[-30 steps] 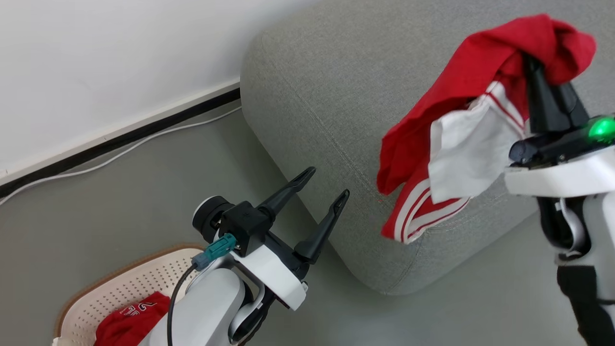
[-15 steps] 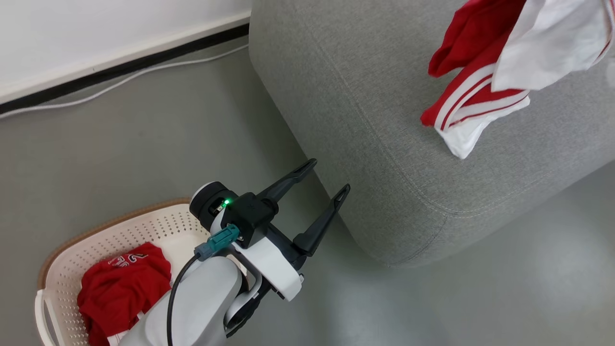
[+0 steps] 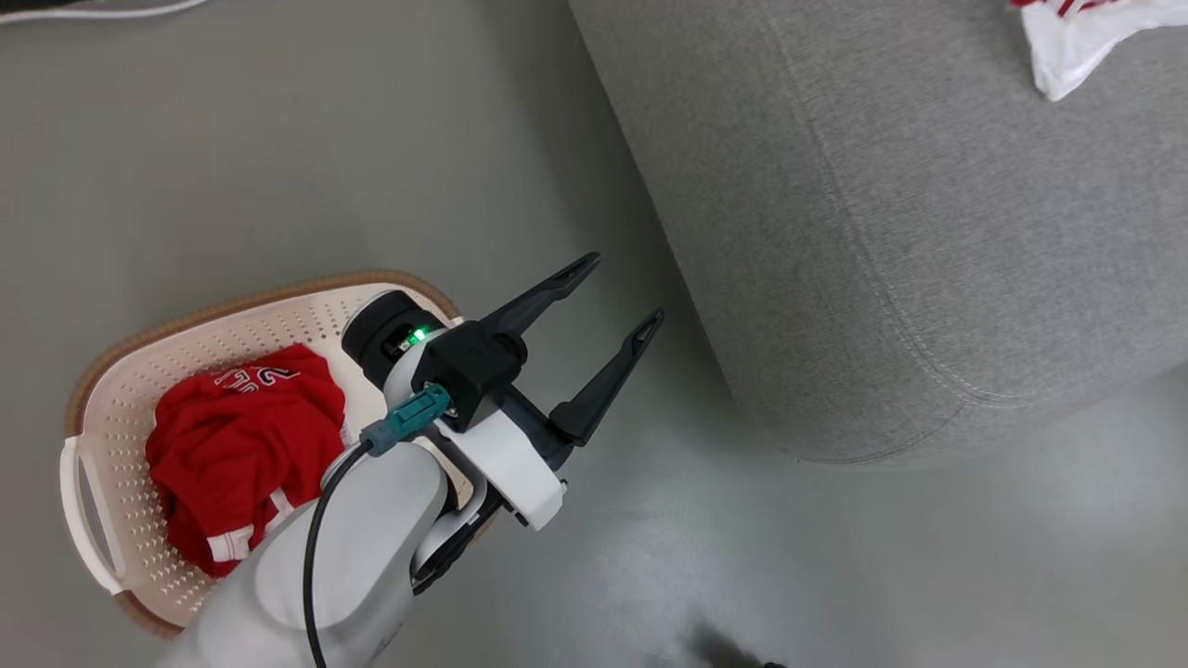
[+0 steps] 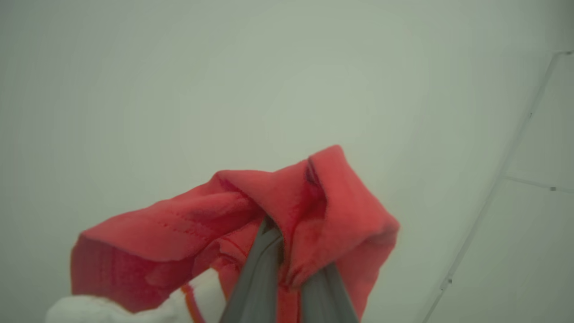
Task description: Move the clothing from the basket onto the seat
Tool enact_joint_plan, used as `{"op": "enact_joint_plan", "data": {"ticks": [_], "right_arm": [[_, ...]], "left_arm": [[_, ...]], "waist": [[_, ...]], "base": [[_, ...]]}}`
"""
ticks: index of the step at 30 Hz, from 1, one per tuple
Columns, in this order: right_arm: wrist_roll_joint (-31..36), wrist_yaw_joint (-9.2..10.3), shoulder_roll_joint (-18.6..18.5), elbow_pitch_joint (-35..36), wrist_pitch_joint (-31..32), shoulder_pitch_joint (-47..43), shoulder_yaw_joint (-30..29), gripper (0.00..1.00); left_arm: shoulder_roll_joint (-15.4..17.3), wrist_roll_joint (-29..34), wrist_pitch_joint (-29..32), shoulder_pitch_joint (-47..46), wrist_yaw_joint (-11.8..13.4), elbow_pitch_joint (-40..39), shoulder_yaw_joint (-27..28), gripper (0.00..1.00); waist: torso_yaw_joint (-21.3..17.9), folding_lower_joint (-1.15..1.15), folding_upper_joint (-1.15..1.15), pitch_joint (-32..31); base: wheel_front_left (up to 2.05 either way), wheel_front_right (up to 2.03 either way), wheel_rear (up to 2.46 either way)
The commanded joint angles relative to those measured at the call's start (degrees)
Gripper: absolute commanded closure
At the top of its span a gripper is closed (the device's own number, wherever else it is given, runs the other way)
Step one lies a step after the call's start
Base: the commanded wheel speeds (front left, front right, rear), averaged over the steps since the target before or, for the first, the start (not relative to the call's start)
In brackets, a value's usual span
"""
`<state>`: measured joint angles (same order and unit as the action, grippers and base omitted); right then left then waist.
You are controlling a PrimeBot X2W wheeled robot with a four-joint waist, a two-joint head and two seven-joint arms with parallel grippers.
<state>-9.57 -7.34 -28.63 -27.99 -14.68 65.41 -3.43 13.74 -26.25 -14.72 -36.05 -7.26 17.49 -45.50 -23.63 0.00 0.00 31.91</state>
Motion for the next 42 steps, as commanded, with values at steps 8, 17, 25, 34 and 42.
{"op": "enact_joint_plan", "data": {"ticks": [8, 17, 25, 34, 42], "right_arm": [[3.34, -0.14, -4.08, -8.72, -0.32, 6.76, -10.77, 1.00], [8.45, -0.14, -2.17, -23.06, -0.32, 7.87, -20.77, 1.00], [5.92, -0.14, 2.89, -37.03, 1.58, 5.90, -18.23, 1.00], [-2.30, -0.14, 6.19, -41.91, 1.87, -1.83, -10.46, 1.00], [-9.59, -0.14, 7.32, -37.74, 0.13, -8.39, -5.20, 0.00]], "left_arm": [[-0.07, 0.51, -0.28, -2.83, -0.23, -1.07, 0.72, 0.00], [-0.34, 0.64, -0.28, -2.78, -0.23, -0.61, 0.46, 0.00], [-0.49, 0.67, -0.28, -2.94, -0.23, -0.23, 0.97, 0.00], [-1.39, 0.45, -0.28, -2.55, -0.23, -0.26, 1.25, 0.00], [-2.17, 0.18, -0.28, -1.82, -0.23, -0.62, 2.33, 0.00]], "waist": [[5.57, 0.00, 0.00, 5.84], [8.84, 0.00, 0.00, 8.80], [9.42, 0.00, 0.00, 9.12], [9.59, 0.00, 0.00, 7.21], [10.07, 0.00, 0.00, 5.21]], "base": [[0.00, 0.00, 0.00], [0.00, 0.00, 0.00], [0.00, 0.00, 0.00], [0.00, 0.00, 0.00], [0.00, 0.00, 0.00]]}}
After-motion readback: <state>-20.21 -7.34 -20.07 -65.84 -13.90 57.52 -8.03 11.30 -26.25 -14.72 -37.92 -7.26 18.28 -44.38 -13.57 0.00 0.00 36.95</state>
